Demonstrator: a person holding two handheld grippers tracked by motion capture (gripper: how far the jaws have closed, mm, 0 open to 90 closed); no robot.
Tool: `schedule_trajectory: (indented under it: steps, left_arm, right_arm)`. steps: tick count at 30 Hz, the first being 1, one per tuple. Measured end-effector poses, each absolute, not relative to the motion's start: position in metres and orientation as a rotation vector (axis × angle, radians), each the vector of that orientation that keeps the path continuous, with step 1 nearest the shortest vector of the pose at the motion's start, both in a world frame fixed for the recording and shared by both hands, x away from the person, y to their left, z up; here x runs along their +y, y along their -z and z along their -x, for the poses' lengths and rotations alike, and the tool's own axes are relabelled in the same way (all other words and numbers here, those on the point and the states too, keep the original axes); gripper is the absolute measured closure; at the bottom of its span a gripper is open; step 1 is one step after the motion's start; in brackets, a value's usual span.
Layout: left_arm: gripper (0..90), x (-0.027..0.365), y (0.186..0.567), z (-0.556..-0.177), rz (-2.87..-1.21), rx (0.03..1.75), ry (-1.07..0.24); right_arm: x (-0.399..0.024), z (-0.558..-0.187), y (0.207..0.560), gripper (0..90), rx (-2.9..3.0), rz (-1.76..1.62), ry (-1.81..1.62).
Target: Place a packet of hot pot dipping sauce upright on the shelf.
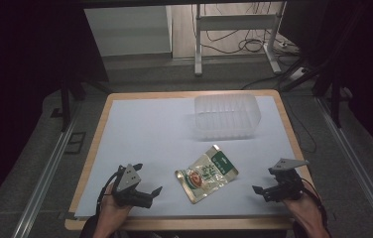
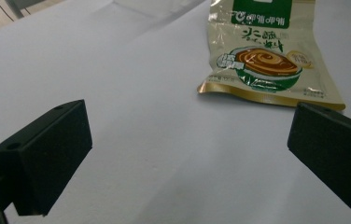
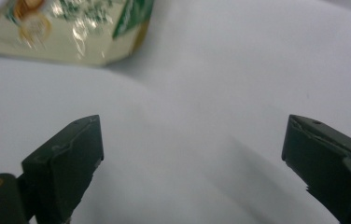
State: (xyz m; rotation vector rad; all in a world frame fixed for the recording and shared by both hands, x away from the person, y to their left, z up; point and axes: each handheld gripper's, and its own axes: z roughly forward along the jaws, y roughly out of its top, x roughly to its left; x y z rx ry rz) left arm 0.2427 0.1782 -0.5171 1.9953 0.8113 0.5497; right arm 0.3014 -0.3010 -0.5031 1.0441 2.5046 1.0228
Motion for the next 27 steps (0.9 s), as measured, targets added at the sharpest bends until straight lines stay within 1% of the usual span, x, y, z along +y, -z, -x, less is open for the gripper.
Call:
schedule_trajectory:
  steps: [7, 14, 27]
  left_arm:
    - [0.0, 0.1776, 0.5178, -0.2427, -2.001, 0.814, -0.535]
    - [0.0, 0.1759, 0.5183, -0.2423, -2.006, 0.802, -0.522]
    - [0.0, 0.1771, 0.518, -0.2423, -1.996, 0.797, -0.511]
  right_arm:
    - [-0.2975, -0.3048, 0.5092, 1.0, 2.553, -0.988, -1.021]
    - [-0.3011, -0.306, 0.508, 0.6, 2.537, -1.004, -1.071]
    - [-0.2979, -0.3057, 0.5077, 0.6, 2.54, -0.995, -1.058]
